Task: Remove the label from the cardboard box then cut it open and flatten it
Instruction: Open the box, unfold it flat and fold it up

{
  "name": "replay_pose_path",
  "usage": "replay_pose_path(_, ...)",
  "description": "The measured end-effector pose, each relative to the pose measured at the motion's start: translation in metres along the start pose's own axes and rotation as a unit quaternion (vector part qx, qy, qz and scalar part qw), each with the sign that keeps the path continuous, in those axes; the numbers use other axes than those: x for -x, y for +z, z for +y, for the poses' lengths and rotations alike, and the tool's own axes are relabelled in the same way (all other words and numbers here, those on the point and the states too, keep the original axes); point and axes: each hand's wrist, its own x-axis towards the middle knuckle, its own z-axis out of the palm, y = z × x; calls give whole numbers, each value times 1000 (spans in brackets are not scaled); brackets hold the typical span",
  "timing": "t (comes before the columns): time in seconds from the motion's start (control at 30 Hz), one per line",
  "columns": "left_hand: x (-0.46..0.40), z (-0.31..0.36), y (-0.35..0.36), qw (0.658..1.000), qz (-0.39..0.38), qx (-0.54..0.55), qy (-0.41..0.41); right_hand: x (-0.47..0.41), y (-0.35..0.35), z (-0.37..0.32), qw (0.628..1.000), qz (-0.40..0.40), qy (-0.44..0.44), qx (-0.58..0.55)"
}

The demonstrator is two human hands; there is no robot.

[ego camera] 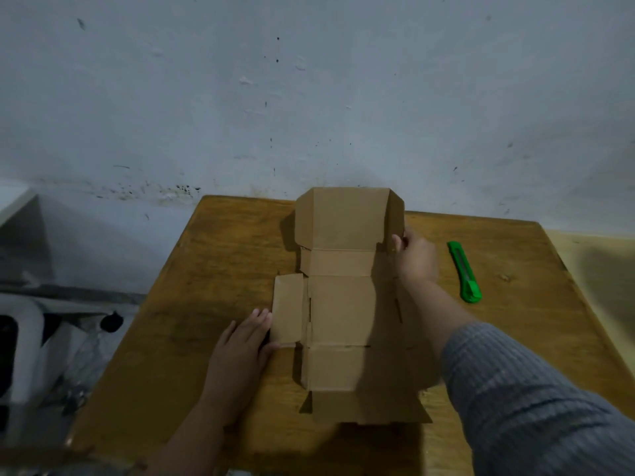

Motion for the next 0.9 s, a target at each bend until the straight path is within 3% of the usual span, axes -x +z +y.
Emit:
replay_pose_path(0.2, 5, 10, -3, 1000, 13, 8, -3, 70, -12, -9, 987, 21, -88, 133)
replay_pose_path(0.3, 8, 17, -9, 997, 65, 44, 13, 122, -9, -14, 980, -51, -125, 150)
replay_pose_path(0.53, 7, 46, -22, 998, 53, 40, 22, 212, 4, 5, 955, -189, -155, 165)
replay_pose_path(0.9, 22, 36, -12, 998, 36, -2, -52, 248, 18, 14, 958, -162, -130, 196)
